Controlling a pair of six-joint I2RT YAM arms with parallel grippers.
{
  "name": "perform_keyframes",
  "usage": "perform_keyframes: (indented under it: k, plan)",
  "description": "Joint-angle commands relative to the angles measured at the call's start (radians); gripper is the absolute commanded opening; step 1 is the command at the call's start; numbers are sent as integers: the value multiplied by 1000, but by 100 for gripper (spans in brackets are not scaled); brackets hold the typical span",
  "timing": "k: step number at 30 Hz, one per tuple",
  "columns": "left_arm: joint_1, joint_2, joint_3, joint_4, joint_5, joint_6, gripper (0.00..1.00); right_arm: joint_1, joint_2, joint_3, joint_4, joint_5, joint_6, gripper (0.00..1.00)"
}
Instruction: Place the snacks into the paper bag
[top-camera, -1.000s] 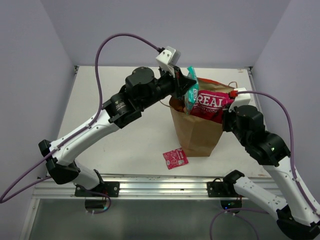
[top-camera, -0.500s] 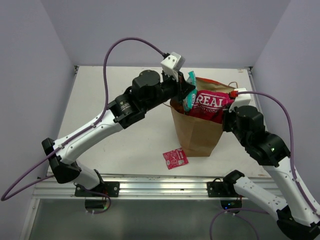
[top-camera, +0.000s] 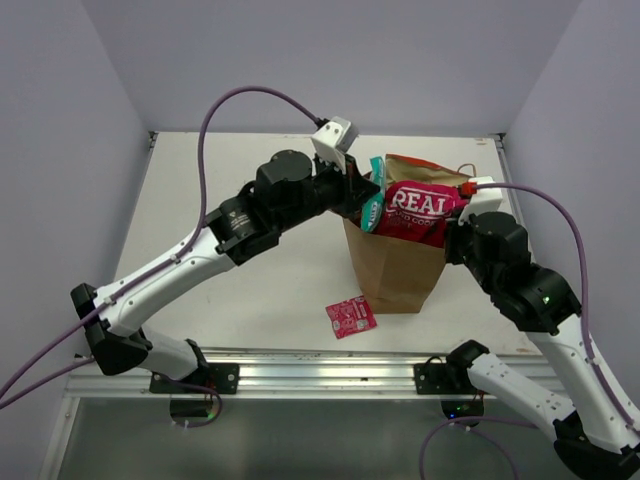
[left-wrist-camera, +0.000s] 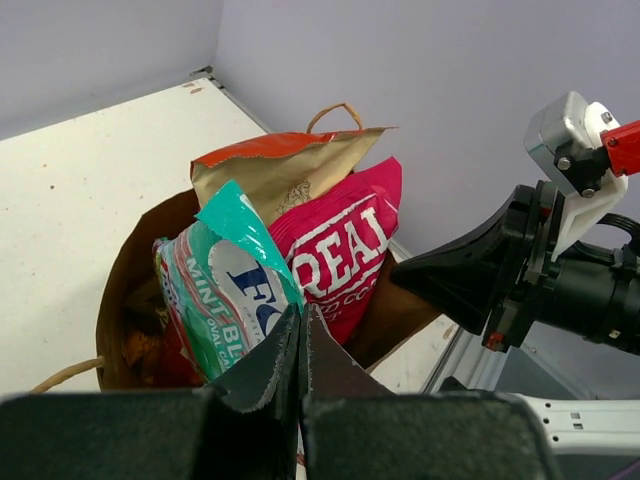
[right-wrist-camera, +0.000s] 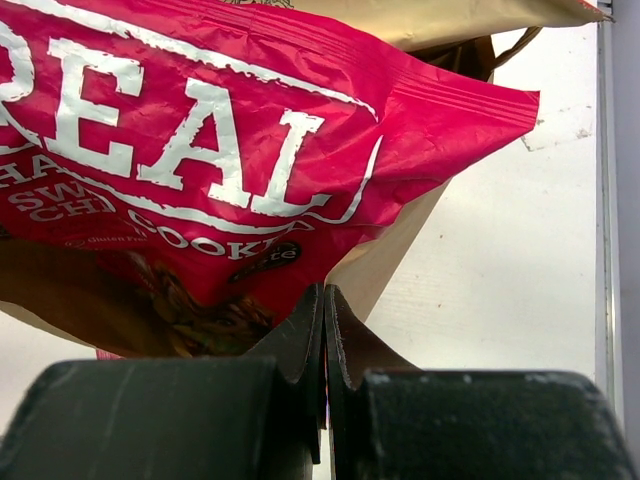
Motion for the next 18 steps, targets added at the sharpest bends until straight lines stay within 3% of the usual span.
perform_keyframes:
  k: [1,4,5,6,8,13,18]
  plan:
    - [-2,13,9,23,-20,16,0,4,-12,17,-25,-14,10,0]
    - [-2,73,34,0,-18,37,18,4,-17,17,-32,-5,9,0]
    - [-2,81,40,4,-29,48,42,4,-18,17,-34,-2,10,0]
    - [-2,86,39,15,-38,54,56,4,-20,18,-38,1,7,0]
    - [-2,75,36,67,-67,88,73,4,-24,18,-40,3,7,0]
    - [-19,-31,22,206,-131,186,79,4,-18,21,-40,-2,7,0]
    - [-91,-184,-130,265,-136,244,78,6,-17,29,-41,0,6,0]
